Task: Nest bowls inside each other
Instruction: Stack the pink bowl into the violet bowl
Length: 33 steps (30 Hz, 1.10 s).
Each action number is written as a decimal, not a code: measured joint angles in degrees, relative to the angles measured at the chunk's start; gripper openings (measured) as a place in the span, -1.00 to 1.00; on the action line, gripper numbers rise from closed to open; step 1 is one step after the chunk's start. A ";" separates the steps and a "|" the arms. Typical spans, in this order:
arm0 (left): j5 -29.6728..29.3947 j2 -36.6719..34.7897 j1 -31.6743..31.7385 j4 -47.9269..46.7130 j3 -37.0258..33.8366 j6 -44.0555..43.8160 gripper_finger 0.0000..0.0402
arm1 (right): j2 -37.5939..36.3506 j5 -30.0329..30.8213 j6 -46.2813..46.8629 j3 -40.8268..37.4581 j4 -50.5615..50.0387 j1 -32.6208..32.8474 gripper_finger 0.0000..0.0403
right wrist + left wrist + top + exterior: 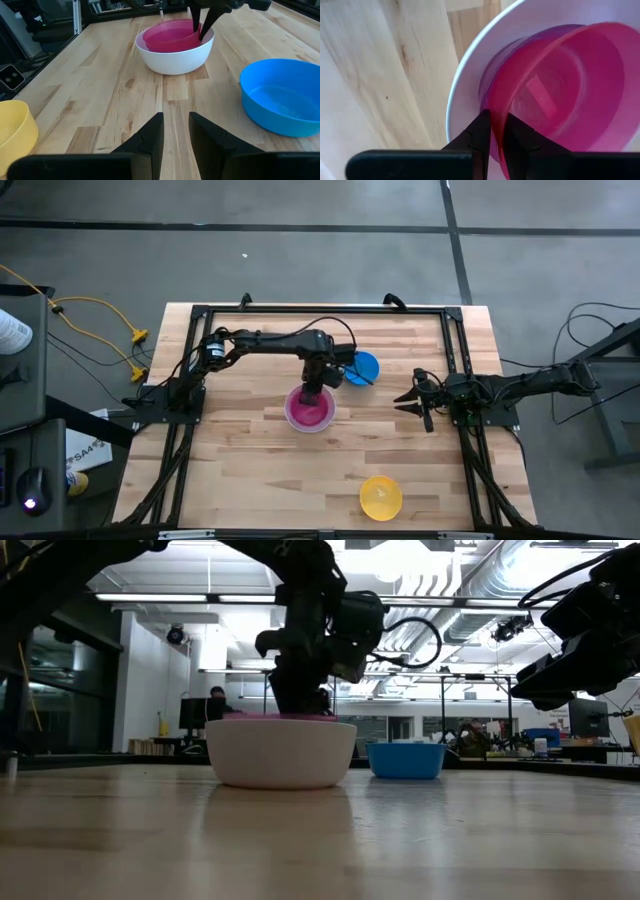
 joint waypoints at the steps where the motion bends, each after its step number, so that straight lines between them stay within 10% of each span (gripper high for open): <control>1: 0.02 0.00 0.00 -0.13 0.06 0.01 -0.81 | 0.00 0.00 -0.01 0.01 0.00 0.00 -0.59; 16: 0.08 0.00 -0.07 -0.59 0.27 -0.89 -0.32 | 0.02 0.00 0.00 0.00 0.01 0.01 -0.59; 33: -2.44 0.02 -1.62 -0.72 0.36 -1.52 -0.30 | 0.00 0.00 -0.01 0.00 0.01 -0.01 -0.59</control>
